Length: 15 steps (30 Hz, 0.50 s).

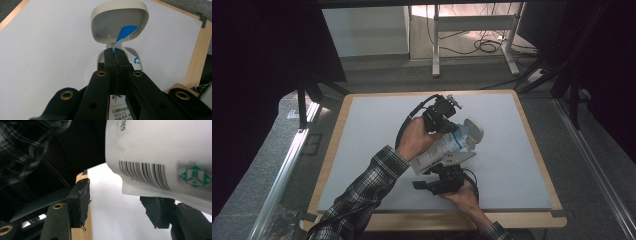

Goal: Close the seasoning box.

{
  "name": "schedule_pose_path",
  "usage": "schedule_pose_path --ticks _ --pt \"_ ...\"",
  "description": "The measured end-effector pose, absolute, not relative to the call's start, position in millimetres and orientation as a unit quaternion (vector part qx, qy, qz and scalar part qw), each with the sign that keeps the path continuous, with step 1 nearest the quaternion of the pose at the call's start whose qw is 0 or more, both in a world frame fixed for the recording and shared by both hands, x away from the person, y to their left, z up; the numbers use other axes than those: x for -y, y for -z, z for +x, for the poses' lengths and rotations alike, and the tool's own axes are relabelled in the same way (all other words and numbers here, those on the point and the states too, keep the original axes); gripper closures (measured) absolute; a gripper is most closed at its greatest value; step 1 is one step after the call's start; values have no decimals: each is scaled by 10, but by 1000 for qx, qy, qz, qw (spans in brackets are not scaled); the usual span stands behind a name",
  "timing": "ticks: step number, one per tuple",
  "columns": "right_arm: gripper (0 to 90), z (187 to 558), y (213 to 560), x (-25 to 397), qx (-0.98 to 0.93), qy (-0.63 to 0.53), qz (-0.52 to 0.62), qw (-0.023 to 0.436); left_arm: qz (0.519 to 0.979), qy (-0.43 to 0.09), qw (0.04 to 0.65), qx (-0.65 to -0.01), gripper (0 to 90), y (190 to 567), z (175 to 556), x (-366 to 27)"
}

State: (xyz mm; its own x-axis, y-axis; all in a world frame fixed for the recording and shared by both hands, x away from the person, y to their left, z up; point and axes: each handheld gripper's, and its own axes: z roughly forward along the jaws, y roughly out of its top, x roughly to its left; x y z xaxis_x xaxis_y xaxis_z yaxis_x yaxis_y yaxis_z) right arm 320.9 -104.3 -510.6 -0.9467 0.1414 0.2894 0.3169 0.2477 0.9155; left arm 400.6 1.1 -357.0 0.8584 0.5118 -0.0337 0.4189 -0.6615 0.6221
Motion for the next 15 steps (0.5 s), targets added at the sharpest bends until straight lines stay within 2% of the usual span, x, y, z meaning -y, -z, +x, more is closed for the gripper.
schedule_pose_path --ticks 15 --pt "385 3225 5240 1046 805 559 -197 14 892 -73 376 -240 900 3458 3717 -216"
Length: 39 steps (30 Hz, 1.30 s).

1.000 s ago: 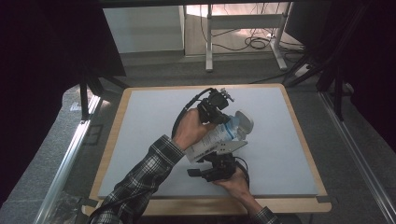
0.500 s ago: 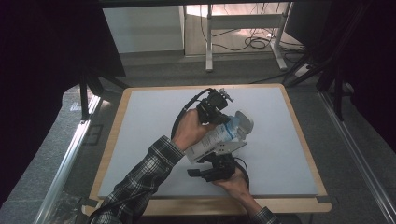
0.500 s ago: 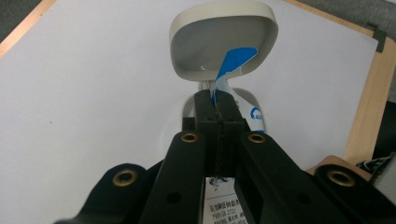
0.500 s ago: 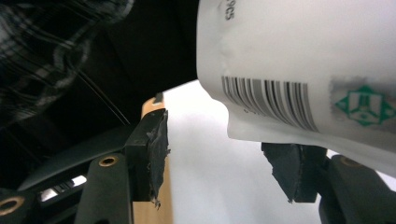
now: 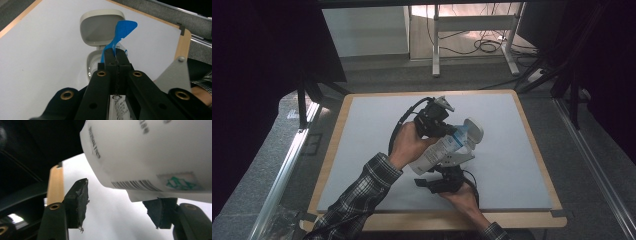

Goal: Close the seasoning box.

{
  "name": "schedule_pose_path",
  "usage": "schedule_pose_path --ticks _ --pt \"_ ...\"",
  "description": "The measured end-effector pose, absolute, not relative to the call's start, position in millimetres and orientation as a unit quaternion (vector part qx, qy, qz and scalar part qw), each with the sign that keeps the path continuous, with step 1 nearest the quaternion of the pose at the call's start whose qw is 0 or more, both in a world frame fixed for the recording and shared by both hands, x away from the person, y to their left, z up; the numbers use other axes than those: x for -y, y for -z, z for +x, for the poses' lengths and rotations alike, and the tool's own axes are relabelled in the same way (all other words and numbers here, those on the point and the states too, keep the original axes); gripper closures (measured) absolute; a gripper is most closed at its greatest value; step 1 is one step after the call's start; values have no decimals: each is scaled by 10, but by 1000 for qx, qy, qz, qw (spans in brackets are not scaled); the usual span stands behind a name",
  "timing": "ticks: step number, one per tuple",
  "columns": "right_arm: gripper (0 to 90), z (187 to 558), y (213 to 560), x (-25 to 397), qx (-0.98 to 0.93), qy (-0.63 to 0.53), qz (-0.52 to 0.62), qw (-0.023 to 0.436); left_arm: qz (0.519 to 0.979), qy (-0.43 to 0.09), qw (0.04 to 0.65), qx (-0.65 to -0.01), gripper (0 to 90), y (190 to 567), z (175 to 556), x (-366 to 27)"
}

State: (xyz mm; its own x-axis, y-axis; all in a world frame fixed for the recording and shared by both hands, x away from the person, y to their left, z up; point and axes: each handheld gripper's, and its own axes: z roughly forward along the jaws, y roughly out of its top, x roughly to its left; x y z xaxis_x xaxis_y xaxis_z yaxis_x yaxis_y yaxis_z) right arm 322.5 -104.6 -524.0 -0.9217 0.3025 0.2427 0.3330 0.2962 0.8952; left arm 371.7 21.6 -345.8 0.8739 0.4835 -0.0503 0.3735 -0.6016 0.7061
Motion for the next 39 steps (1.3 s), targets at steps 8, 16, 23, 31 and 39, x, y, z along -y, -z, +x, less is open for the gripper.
schedule_pose_path --ticks 8,16,23,31,39 --pt "318 3212 5289 1074 821 524 -221 -47 888 -96 383 -238 900 3481 3584 -334" --pt "306 3173 5334 1171 840 479 -246 -65 887 -84 389 -234 900 3608 3561 -534" --pt "293 3097 5348 1143 861 444 -230 -87 889 -69 392 -228 900 3759 3417 -625" --pt "296 3062 5367 1083 877 419 -215 -95 880 -30 417 -226 900 3848 3327 -697" --pt "296 3119 5357 1150 864 435 -244 -72 882 -24 411 -229 863 3995 3340 -692"
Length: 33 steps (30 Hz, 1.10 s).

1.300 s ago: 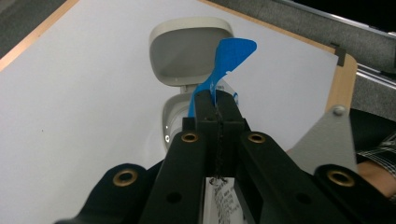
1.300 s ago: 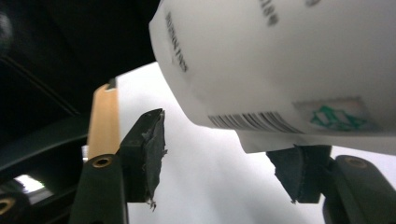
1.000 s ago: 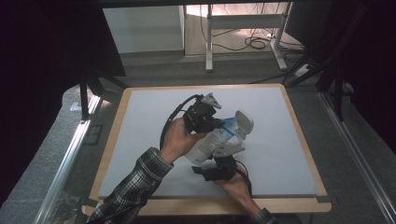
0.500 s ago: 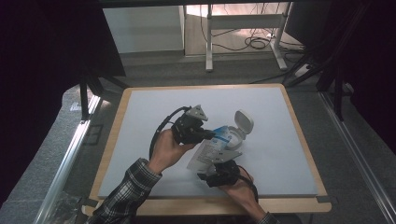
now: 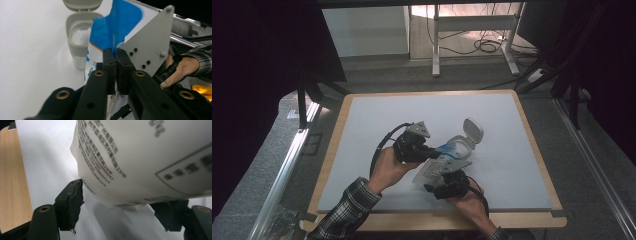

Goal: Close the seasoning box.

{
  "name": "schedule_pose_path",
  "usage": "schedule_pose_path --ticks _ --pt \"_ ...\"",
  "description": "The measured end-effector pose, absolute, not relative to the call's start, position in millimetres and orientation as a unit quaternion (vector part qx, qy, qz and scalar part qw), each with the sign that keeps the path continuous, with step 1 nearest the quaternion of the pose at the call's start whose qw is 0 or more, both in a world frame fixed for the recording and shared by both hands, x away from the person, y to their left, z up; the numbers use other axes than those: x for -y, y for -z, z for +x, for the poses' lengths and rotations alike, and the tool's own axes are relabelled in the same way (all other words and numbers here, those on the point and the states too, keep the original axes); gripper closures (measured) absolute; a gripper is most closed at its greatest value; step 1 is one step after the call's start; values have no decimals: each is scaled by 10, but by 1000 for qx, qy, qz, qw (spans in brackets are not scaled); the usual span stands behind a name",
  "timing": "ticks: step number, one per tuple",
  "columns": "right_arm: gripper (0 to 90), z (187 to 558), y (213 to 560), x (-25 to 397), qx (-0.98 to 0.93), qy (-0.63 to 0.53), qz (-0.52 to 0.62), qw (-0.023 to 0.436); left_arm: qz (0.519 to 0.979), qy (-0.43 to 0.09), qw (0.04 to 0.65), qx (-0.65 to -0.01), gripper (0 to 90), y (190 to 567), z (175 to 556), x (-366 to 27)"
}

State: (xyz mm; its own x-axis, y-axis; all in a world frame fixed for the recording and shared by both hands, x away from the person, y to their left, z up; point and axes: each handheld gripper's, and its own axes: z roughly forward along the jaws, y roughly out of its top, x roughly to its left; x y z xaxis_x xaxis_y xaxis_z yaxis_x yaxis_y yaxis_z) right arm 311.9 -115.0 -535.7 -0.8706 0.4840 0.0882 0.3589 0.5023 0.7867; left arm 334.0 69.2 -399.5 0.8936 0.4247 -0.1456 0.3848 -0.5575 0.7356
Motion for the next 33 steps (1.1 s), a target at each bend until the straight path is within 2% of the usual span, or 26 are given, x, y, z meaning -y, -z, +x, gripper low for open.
schedule_pose_path --ticks 6,10,11,14,25,33 --pt "302 3114 5358 1142 -866 -431 241 79 883 -19 406 -235 819 4110 3333 -718" --pt "302 3117 5358 1144 -864 -433 244 74 893 -32 379 -241 787 4218 3303 -724" --pt "303 3121 5357 1145 -865 -432 244 73 892 -32 377 -245 793 4262 3298 -734" --pt "304 3120 5360 1139 -866 -430 244 74 887 -29 384 -253 899 4289 3297 -764" --pt "299 3116 5347 1167 -859 -449 235 69 883 -23 383 -270 900 4156 3329 -740" --pt "285 3125 5297 1135 -847 -475 220 98 877 -17 389 -283 900 3978 3426 -708"
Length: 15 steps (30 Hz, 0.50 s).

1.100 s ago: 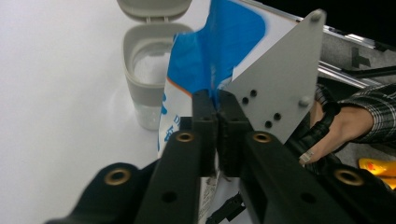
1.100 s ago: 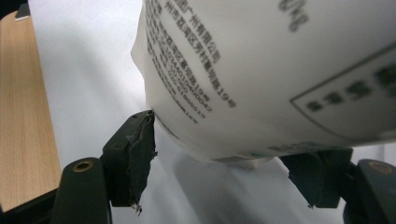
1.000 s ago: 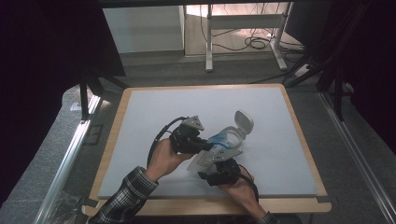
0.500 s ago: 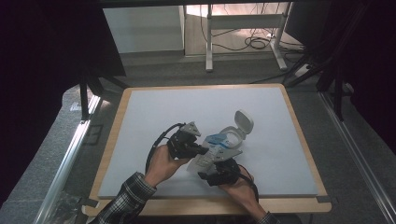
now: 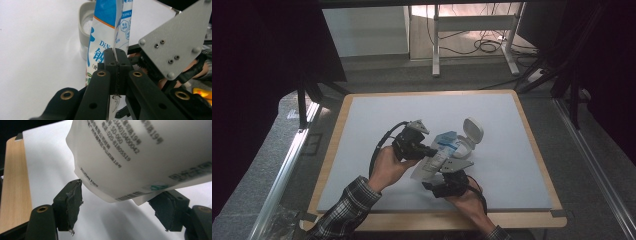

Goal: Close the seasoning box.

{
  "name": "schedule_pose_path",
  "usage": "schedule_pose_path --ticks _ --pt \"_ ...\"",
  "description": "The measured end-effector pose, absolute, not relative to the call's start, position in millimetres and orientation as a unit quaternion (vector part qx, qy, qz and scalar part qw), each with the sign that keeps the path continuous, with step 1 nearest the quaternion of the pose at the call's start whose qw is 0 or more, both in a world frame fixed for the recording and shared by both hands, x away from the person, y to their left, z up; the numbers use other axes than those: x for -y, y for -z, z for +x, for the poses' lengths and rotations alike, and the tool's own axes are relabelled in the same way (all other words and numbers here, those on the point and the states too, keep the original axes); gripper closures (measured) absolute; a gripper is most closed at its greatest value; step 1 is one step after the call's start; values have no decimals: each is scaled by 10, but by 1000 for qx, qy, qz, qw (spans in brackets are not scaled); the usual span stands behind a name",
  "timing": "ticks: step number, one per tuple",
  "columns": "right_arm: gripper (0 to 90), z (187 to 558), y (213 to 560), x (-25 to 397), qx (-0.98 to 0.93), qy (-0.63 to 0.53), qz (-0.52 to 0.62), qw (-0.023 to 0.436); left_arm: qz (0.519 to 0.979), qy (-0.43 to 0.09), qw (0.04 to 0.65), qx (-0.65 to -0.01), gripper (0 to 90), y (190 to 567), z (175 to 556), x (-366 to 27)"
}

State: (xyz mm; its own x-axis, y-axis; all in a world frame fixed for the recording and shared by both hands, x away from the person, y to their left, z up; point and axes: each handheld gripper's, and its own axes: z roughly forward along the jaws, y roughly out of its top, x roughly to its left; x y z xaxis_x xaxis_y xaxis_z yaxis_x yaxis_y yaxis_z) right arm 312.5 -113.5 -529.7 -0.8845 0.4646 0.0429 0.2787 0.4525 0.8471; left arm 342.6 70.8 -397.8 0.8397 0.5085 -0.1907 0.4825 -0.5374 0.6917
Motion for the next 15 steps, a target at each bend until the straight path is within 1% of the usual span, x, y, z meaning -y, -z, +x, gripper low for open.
schedule_pose_path --ticks 4,5,7,15 --pt "301 3133 5270 1132 -840 -485 223 99 875 -7 392 -285 900 3935 3478 -686" --pt "330 3135 5268 1139 -837 -486 224 110 877 -6 389 -281 900 3922 3492 -683" --pt "344 3137 5268 1147 -832 -494 228 108 879 -3 387 -278 900 3898 3503 -651" --pt "352 3134 5240 1167 -827 -504 222 109 883 -13 381 -274 900 3806 3500 -628"
